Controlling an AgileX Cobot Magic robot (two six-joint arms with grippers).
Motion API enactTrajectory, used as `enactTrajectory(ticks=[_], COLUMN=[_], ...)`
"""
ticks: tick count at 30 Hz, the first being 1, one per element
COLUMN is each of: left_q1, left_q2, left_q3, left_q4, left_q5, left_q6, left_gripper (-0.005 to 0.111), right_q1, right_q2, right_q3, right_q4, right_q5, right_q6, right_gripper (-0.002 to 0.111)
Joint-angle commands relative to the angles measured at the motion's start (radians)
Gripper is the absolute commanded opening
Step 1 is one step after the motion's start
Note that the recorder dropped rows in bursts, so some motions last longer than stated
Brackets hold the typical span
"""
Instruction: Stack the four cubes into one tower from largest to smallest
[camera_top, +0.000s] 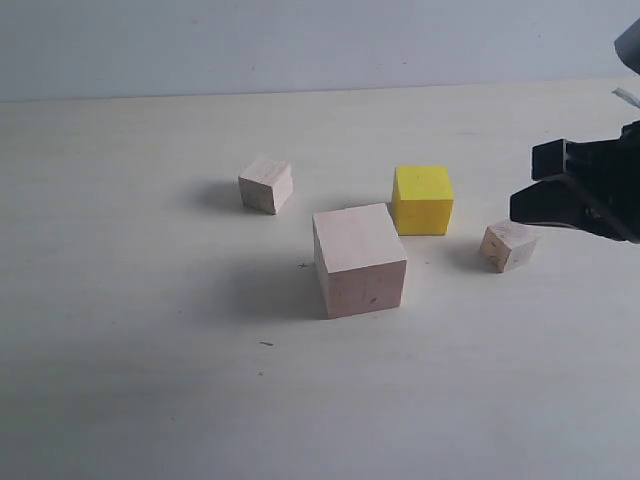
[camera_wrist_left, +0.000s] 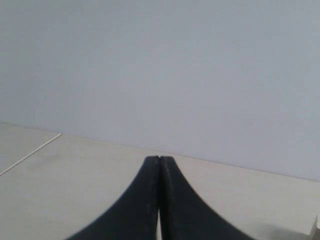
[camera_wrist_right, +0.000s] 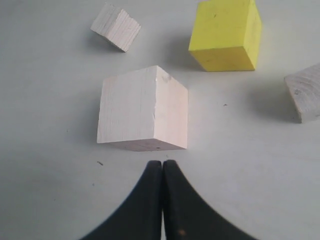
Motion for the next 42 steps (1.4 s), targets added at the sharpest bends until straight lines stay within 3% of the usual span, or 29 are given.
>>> enactTrajectory(ticks=[1, 7, 15, 25, 36, 42], left_q1=[-0.058, -0.14, -0.284, -0.575, -0.601, -0.601], left_q2=[0.039, 0.15, 0.416, 0.687, 0.711, 0.754], left_q3=[-0.052, -0.202, -0.386, -0.511, -0.518, -0.518], left_q4=[-0.001, 0.042, 0.032, 0.023, 0.023, 0.023], left_q5=[-0.024, -0.012, 0.152, 0.217, 0.013, 0.009], left_q6=[-0.021, -0.021, -0.021, -0.021, -0.039, -0.141], left_gripper=[0.0, 0.0, 0.0, 0.0, 0.0, 0.0], right_q1=[0.003, 0.003, 0.003, 0.003, 0.003, 0.003], right_q2=[0.022, 0.03, 0.032, 0.032, 0.032, 0.032], right_q3=[-0.007, -0.007, -0.007, -0.007, -0.007, -0.007], right_q4=[-0.003, -0.003, -0.003, -0.003, -0.027, -0.039], right_q5=[-0.004, -0.002, -0.006, -0.003, -0.012, -0.046], right_q6=[-0.012, -0.012, -0.012, -0.012, -0.012, -0.012], right_gripper=[0.0, 0.0, 0.0, 0.0, 0.0, 0.0])
